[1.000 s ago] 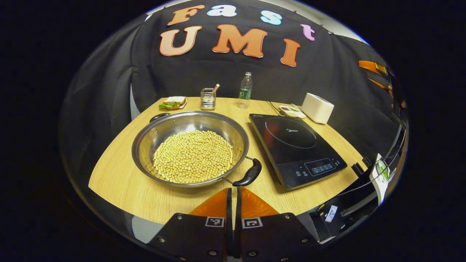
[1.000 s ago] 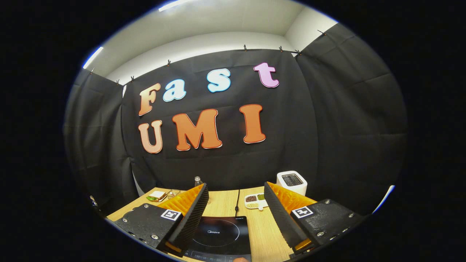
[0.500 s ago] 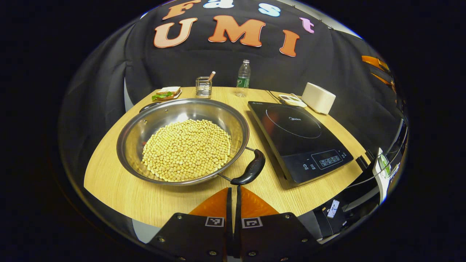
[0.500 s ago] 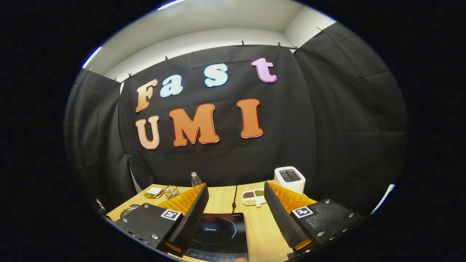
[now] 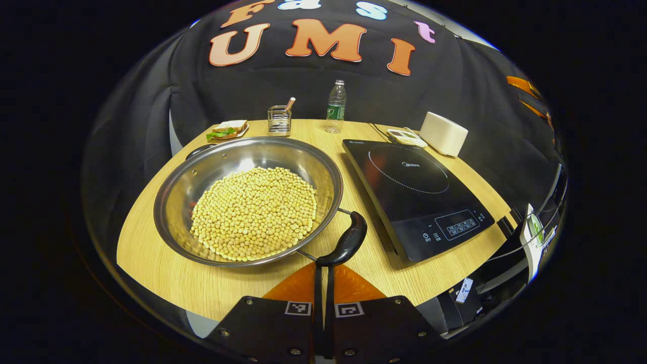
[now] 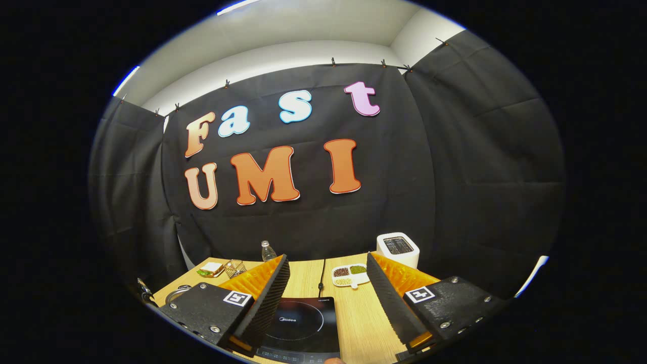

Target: First push the handle of the pot to place it horizontally, then grasp the pot with both hands and set it on the induction cooktop.

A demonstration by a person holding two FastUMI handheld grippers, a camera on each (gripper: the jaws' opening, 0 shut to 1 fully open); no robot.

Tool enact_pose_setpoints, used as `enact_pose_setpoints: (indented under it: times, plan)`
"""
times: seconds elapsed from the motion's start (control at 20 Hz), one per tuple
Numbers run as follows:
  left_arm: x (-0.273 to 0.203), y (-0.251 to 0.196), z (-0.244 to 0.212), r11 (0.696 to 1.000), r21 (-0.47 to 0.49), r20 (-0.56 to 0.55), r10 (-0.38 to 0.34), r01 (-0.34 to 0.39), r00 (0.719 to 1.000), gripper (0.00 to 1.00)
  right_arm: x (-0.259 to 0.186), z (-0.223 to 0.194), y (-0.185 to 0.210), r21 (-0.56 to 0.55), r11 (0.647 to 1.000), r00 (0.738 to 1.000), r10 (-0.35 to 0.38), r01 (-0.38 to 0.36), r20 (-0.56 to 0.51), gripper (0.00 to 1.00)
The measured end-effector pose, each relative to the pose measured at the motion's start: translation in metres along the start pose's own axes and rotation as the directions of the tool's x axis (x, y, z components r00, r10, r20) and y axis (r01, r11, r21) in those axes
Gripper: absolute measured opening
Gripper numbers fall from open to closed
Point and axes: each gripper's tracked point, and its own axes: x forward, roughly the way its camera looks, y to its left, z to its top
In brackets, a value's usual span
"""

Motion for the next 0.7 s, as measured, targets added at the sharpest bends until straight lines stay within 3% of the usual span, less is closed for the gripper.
enact_pose_setpoints:
  times: [0.35,0.4,0.45,0.7]
  plan:
    - [0.007,-0.005,0.006,1.0,-0.014,-0.009,-0.019,0.019,1.0,0.02,0.0,0.008,-0.007,-0.006,1.0,1.0,-0.017,0.017,0.009,0.95]
    - [0.008,-0.006,0.007,1.0,-0.013,-0.01,-0.022,0.022,1.0,0.02,-0.001,0.01,-0.007,-0.005,1.0,1.0,-0.017,0.017,0.011,1.0]
    - [0.009,-0.007,0.008,1.0,-0.013,-0.011,-0.025,0.025,1.0,0.02,-0.001,0.01,-0.007,-0.004,1.0,1.0,-0.018,0.018,0.014,0.95]
    - [0.013,-0.012,0.014,0.999,-0.011,-0.012,-0.04,0.04,0.999,0.02,-0.002,0.012,-0.009,-0.007,1.0,1.0,-0.025,0.026,0.018,0.95]
